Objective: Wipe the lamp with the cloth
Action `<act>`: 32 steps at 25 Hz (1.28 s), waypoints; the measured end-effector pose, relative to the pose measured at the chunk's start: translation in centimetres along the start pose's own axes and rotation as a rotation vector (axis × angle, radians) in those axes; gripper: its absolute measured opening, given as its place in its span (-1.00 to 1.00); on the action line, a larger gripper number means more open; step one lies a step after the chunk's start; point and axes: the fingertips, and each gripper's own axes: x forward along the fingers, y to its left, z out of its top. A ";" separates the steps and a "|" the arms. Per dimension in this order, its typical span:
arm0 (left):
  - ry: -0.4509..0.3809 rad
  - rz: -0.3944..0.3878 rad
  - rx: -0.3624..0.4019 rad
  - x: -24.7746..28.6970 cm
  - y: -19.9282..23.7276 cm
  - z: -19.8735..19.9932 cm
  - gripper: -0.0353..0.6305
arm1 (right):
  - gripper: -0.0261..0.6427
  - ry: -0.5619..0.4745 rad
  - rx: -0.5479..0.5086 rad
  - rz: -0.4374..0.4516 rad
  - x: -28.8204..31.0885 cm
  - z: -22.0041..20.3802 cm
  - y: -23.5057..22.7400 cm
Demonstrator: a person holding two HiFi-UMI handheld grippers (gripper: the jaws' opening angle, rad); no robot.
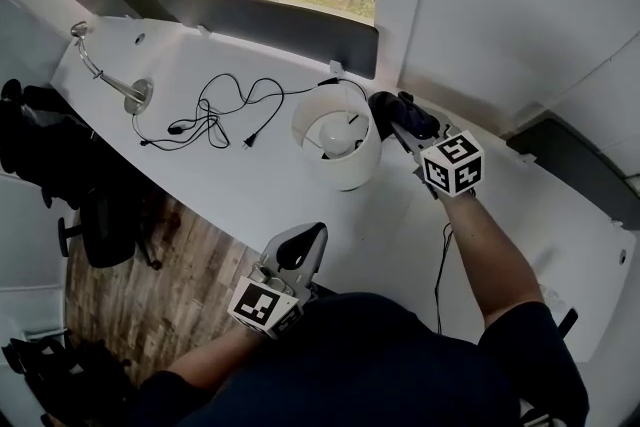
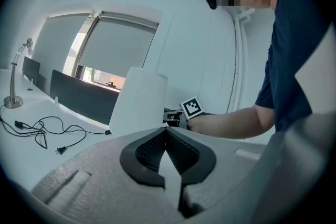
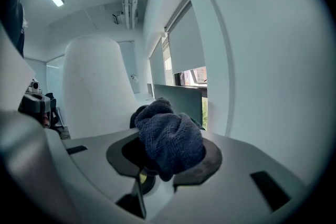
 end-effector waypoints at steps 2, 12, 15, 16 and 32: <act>-0.016 -0.017 0.012 -0.4 -0.6 0.5 -0.88 | -0.54 -0.022 0.007 -0.028 -2.0 0.7 0.2; -0.093 -0.106 0.064 -2.7 -2.9 2.7 -0.88 | -0.54 -0.117 0.036 -0.071 -10.6 3.3 6.4; -0.104 -0.128 0.086 -3.6 -3.5 3.1 -0.88 | -0.54 -0.135 0.044 -0.057 -12.2 3.5 9.4; -0.110 -0.135 0.095 -3.9 -3.7 3.3 -0.88 | -0.54 -0.141 0.046 -0.051 -12.7 3.6 10.4; -0.142 -0.195 0.147 -8.5 -5.8 3.9 -0.88 | -0.54 -0.162 0.024 0.052 -16.0 3.9 22.7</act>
